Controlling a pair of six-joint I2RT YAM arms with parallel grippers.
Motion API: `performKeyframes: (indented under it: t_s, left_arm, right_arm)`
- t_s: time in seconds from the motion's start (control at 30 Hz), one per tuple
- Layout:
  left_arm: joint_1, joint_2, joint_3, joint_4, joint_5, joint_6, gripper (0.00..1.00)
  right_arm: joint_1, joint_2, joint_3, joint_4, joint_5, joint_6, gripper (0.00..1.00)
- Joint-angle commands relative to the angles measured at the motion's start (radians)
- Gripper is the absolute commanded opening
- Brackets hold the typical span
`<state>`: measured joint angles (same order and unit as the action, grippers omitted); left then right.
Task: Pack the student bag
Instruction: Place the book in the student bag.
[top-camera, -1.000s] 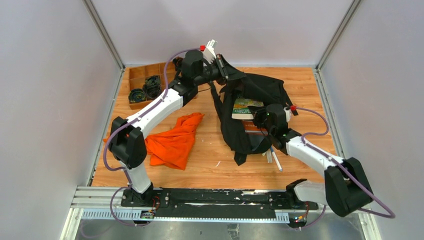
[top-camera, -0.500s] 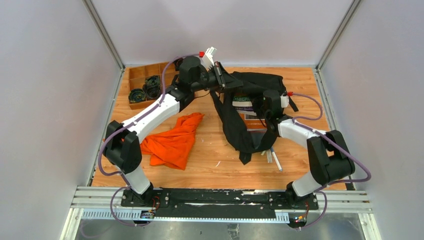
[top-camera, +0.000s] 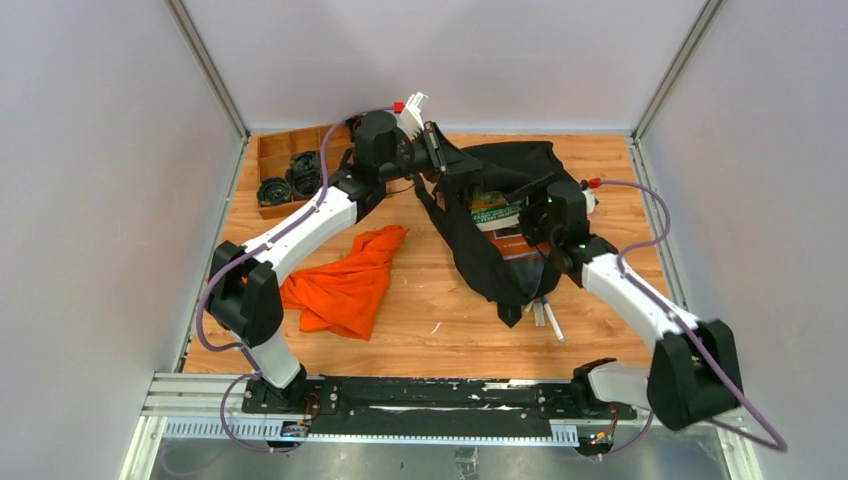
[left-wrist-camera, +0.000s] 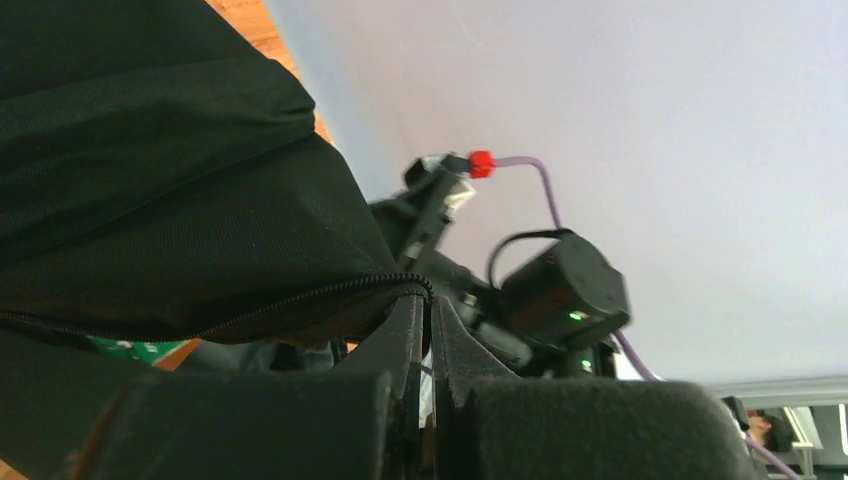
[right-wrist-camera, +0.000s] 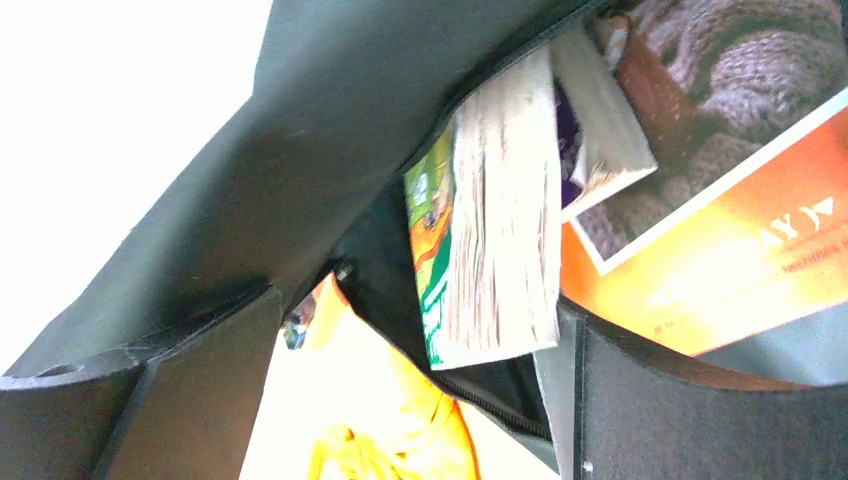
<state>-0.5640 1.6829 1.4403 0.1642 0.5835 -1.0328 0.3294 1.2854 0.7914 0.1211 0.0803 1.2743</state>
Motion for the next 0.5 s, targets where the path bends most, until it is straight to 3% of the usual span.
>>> performKeyframes:
  t_s: [0.0,0.3,0.47]
  left_arm:
    - [0.006,-0.019,-0.002,0.077,0.039,-0.005,0.00]
    - [0.003,-0.020,-0.093,0.076,0.043,-0.004,0.00]
    - [-0.009,-0.025,-0.120,0.075,0.045,0.000,0.00]
  right_arm:
    - [-0.003,-0.190,-0.049,-0.095,-0.016,-0.108,0.95]
    - [0.005,-0.551,-0.113,-0.375,-0.025,-0.341,0.93]
    - [0.016,-0.575,-0.083,-0.435,-0.124,-0.506,0.91]
